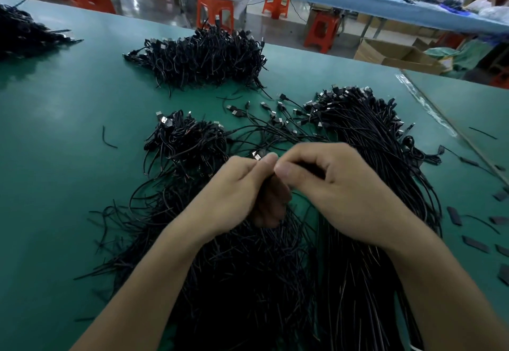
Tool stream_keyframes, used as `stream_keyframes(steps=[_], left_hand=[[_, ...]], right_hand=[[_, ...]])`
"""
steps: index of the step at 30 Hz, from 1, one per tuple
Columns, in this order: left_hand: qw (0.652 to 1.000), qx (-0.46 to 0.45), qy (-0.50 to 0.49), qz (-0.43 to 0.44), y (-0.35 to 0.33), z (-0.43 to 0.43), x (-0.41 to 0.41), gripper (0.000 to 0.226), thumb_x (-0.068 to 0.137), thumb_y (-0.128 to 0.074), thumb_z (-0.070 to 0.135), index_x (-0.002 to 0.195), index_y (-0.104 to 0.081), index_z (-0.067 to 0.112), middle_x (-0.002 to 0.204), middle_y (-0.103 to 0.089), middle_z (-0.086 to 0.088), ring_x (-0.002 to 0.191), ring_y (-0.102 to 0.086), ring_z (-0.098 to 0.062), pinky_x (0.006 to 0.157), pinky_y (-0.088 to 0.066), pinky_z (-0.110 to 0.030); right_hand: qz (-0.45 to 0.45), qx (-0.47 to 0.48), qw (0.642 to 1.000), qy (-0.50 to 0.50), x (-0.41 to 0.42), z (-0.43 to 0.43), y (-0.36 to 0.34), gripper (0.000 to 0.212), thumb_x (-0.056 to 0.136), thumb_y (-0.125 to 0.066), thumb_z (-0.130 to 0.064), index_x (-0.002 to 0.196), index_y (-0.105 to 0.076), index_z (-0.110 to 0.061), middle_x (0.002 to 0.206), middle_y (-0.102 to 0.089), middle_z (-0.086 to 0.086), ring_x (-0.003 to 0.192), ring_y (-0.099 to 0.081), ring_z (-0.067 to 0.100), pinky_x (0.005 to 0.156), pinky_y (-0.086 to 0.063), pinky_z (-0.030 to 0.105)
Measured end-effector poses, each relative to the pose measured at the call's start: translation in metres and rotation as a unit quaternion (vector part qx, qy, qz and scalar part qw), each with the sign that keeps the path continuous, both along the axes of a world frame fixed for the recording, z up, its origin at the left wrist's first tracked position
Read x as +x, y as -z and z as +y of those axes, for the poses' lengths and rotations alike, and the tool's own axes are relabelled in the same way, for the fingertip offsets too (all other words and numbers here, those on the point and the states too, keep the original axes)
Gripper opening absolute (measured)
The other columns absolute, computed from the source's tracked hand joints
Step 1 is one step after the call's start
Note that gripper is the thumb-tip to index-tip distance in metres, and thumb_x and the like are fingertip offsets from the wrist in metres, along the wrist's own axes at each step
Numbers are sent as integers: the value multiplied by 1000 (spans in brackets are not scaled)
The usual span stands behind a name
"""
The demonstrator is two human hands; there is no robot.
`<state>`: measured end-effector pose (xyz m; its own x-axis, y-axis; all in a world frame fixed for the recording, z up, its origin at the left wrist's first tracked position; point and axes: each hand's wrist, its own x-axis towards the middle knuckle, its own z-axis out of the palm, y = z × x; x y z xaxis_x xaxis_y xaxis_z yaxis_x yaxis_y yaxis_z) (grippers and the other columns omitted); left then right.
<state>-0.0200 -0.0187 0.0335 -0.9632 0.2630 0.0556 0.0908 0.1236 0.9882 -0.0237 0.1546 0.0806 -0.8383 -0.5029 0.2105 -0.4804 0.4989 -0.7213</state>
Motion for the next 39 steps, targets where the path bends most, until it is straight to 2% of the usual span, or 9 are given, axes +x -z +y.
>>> stream_keyframes(steps=[2,6,12,17,23,28,31,35,39], left_hand=[[997,40,39,-49,-3,-6,3,68,102,-33,52,57,-69,16,41,-51,0,33,-45,-12,38,-38,-19],[958,223,140,-111,-9,-16,5,57,98,-41,48,55,-60,17,37,-34,10,29,-29,-4,34,-23,-16],[871,484,26,-83,-10,-21,-6,55,104,-35,40,79,-78,16,65,-67,6,56,-64,-4,51,-51,-15],[940,319,-108,47,3,-10,-11,45,97,-42,39,114,-68,6,107,-76,-10,104,-72,-25,84,-57,-29],[995,-37,-48,85,2,-2,0,48,100,-40,44,82,-75,17,72,-74,-2,65,-70,-17,59,-57,-37],[998,-6,46,-34,-6,-3,6,67,104,-33,49,51,-60,19,40,-47,1,33,-42,-12,40,-37,-18],[984,90,145,-58,-7,-11,7,59,102,-36,51,50,-47,23,39,-35,8,32,-29,-7,38,-30,-16],[949,185,227,-118,-6,-17,7,57,102,-40,50,51,-44,26,41,-41,7,33,-39,-8,39,-31,-18],[959,173,195,-116,-6,-13,7,58,102,-41,49,49,-42,26,48,-54,0,42,-55,-14,40,-38,-17]], right_hand=[[30,-46,998,34,-6,-1,-1,10,90,-72,-30,80,-71,-26,66,-65,-10,57,-54,6,57,-47,25],[34,-91,988,116,-12,-4,10,25,86,-64,-46,81,-72,-22,63,-63,4,57,-51,28,50,-43,36],[-92,38,993,56,1,-7,33,24,101,-51,-36,96,-74,-31,54,-53,-9,48,-43,2,47,-35,19],[-104,147,983,-33,18,-12,23,31,101,-49,-35,81,-61,-15,56,-48,-2,47,-40,6,46,-35,23],[-8,87,996,-27,14,-4,1,23,97,-62,-27,74,-65,-24,61,-59,-15,55,-54,1,55,-40,15],[85,-7,995,55,1,4,-1,6,85,-76,-28,83,-72,-24,76,-70,-11,73,-66,9,65,-51,21],[-16,-84,996,7,-3,5,2,14,84,-74,-32,85,-69,-20,87,-73,-4,85,-69,13,77,-57,31],[-146,-167,972,-72,-2,7,3,18,79,-74,-30,81,-65,-15,80,-65,19,78,-64,27,74,-58,50],[-119,-153,979,-58,-3,8,3,15,80,-76,-25,81,-65,-15,79,-67,16,72,-66,25,69,-59,33]])
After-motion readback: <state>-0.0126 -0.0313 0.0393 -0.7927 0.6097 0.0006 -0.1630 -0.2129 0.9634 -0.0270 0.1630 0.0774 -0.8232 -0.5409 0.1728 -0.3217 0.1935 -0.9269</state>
